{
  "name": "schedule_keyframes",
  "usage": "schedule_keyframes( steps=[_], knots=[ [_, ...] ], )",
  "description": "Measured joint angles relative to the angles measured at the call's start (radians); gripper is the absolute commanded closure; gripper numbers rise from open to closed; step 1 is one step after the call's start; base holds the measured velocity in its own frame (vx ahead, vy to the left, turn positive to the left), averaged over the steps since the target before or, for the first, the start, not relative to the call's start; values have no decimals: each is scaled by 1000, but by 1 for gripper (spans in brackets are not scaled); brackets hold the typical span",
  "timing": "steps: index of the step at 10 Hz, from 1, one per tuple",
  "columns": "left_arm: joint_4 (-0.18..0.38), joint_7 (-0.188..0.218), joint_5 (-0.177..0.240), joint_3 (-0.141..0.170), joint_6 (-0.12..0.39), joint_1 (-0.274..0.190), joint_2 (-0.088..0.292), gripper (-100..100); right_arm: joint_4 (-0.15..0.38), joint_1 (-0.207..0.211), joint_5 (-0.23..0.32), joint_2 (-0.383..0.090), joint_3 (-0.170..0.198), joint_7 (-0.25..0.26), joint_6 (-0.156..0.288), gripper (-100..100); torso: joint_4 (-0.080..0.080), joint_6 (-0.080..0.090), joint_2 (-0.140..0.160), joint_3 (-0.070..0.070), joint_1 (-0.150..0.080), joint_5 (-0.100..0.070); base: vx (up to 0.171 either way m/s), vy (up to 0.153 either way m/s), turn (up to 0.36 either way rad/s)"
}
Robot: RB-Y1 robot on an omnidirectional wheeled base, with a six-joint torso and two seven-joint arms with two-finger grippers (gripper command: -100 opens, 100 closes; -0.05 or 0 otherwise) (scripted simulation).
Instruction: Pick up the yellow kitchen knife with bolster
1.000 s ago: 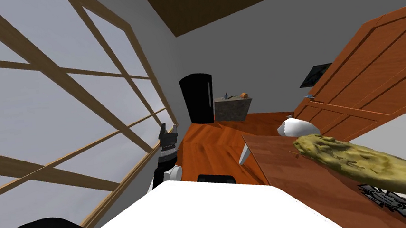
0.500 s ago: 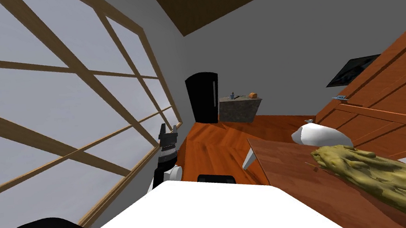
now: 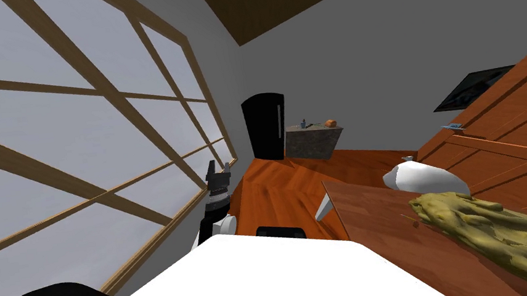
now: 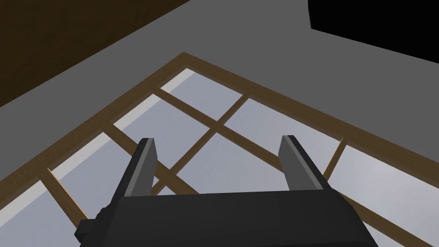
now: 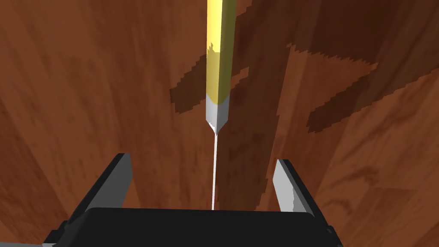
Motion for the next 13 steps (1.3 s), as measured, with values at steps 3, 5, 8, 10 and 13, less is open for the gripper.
schedule_keyframes(
  steps=[3, 5, 8, 10, 13],
  knots=[
    [0, 0, 0, 0, 0, 0, 0, 0, 39, -37, 15, 53, 23, 6, 20, 100, 0, 0, 0, 0, -1, 0, -11, -32, 35],
    [0, 0, 0, 0, 0, 0, 0, 0, 40, -35, 17, 52, 25, 8, 19, 100, 1, 0, -1, 0, 1, 1, -4, -1, 6],
    [0, 0, 0, 0, 0, 0, 0, 0, 41, -34, 16, 53, 26, 6, 18, 0, 3, 0, 2, 2, 2, 1, 0, 0, -5],
    [0, 0, 0, 0, 0, 0, 0, 0, 34, -30, 12, 42, 19, 5, 14, 100, 2, 0, 2, 2, 3, 2, 15, 32, -84],
    [0, 0, 0, 0, 0, 0, 0, 0, -2, -1, 1, 0, 2, -3, 6, 0, 2, 0, 0, 1, 4, 1, 10, 30, -26]
  ],
)
